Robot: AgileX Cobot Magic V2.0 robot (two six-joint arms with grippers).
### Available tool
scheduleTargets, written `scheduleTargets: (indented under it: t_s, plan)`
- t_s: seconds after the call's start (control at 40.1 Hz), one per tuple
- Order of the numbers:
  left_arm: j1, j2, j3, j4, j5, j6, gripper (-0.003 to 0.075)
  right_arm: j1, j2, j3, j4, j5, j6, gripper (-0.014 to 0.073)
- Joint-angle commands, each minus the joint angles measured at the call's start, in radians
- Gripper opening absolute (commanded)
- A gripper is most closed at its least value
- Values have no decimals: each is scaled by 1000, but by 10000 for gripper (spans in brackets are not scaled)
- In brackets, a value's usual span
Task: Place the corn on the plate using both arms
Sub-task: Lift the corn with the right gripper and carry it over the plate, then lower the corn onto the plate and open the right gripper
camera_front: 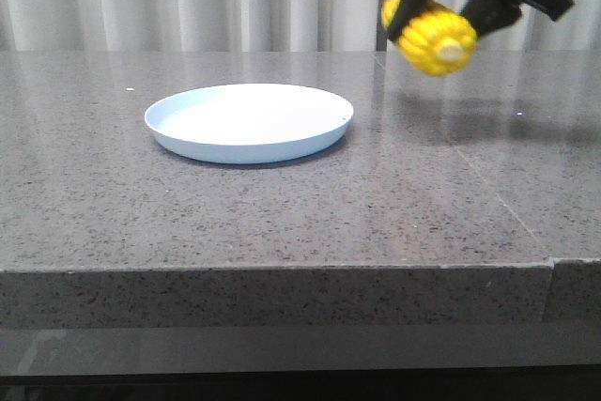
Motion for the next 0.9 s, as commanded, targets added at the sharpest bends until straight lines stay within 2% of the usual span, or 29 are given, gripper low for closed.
scheduleTargets:
  t_s: [0.0, 0.224, 0.474, 0.598, 0.773, 0.872]
  plan:
    - [1, 12, -28, 1, -83, -2, -20, 61, -44, -34, 62, -78, -8, 120]
    - [1, 12, -28, 1, -83, -2, -20, 197, 19, -35, 126, -191, -8, 120]
    - [1, 12, -28, 1, -83, -2, -20, 227, 96, -35, 183, -256, -8, 154]
    - [1, 12, -28, 1, -83, -2, -20, 227, 110, -35, 197, -234, -8, 263]
    - [1, 12, -28, 1, -83, -2, -20, 227, 110, -35, 200, -208, -8, 496]
    - [1, 12, -28, 1, -83, -2, -20, 227, 106, -35, 200, -211, -8, 575]
